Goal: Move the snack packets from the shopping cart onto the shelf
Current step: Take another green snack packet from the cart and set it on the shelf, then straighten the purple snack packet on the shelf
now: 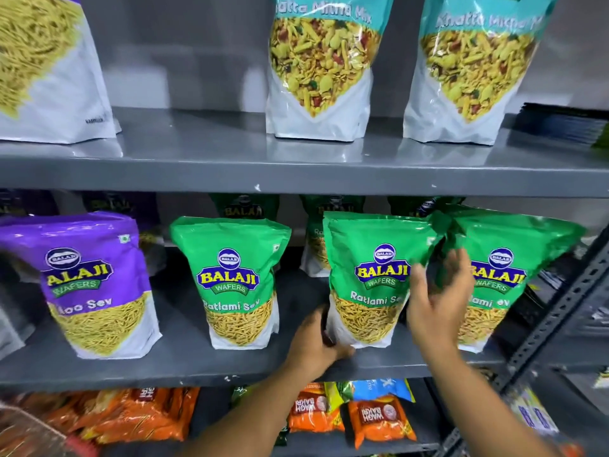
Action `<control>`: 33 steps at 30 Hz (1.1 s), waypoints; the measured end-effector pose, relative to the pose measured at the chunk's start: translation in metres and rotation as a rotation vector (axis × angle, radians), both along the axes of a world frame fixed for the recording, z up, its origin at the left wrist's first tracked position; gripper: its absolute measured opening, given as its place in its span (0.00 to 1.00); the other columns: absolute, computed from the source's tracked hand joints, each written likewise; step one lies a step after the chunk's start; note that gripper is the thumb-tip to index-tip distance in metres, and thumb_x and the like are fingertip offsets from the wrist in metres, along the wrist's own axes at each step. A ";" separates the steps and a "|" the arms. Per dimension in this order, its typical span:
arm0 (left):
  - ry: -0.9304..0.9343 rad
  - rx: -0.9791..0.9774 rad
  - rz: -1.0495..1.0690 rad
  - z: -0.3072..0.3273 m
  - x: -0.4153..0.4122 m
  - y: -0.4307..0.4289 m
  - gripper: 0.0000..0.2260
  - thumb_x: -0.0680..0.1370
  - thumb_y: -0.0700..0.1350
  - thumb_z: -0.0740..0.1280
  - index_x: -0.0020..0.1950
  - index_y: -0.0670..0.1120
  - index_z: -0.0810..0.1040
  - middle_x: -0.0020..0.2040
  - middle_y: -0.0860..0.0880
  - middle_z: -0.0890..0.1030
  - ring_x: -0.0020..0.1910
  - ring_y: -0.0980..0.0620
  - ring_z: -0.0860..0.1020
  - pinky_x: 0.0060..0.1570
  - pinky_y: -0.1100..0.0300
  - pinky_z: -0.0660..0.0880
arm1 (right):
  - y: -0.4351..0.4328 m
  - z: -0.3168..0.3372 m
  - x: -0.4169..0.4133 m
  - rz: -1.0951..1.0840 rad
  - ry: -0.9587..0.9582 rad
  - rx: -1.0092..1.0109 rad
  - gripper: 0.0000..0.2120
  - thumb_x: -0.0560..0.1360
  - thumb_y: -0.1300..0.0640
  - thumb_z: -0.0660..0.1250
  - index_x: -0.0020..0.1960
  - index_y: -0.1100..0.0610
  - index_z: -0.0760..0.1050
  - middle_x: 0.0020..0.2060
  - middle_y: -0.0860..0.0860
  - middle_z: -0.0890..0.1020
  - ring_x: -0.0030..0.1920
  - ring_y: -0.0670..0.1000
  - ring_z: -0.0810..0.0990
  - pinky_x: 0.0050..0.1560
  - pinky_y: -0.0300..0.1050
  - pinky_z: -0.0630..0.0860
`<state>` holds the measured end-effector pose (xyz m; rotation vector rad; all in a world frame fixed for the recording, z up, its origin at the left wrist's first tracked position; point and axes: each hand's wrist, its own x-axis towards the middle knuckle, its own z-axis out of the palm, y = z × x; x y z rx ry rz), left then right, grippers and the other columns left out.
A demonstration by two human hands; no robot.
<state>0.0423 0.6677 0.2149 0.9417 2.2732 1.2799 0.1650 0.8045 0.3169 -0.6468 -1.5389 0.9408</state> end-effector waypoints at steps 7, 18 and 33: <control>0.065 0.521 0.670 -0.021 -0.022 -0.139 0.21 0.71 0.37 0.63 0.63 0.45 0.65 0.62 0.48 0.71 0.61 0.47 0.70 0.64 0.58 0.67 | -0.096 -0.097 -0.045 0.614 -0.520 0.072 0.34 0.71 0.44 0.68 0.72 0.47 0.58 0.69 0.44 0.68 0.69 0.44 0.66 0.69 0.47 0.67; -0.171 0.275 0.343 -0.020 -0.095 -0.136 0.21 0.70 0.46 0.59 0.60 0.63 0.74 0.62 0.50 0.79 0.63 0.50 0.76 0.66 0.46 0.71 | -0.113 -0.119 -0.113 0.701 -0.499 -0.164 0.33 0.69 0.52 0.73 0.70 0.51 0.63 0.66 0.48 0.75 0.66 0.47 0.73 0.68 0.55 0.70; -0.344 0.647 0.800 0.005 -0.192 -0.314 0.15 0.81 0.37 0.55 0.66 0.40 0.70 0.66 0.43 0.76 0.66 0.53 0.73 0.67 0.53 0.66 | -0.293 -0.114 -0.249 0.948 -0.589 -0.176 0.39 0.67 0.49 0.72 0.73 0.50 0.58 0.67 0.50 0.74 0.66 0.51 0.73 0.67 0.54 0.70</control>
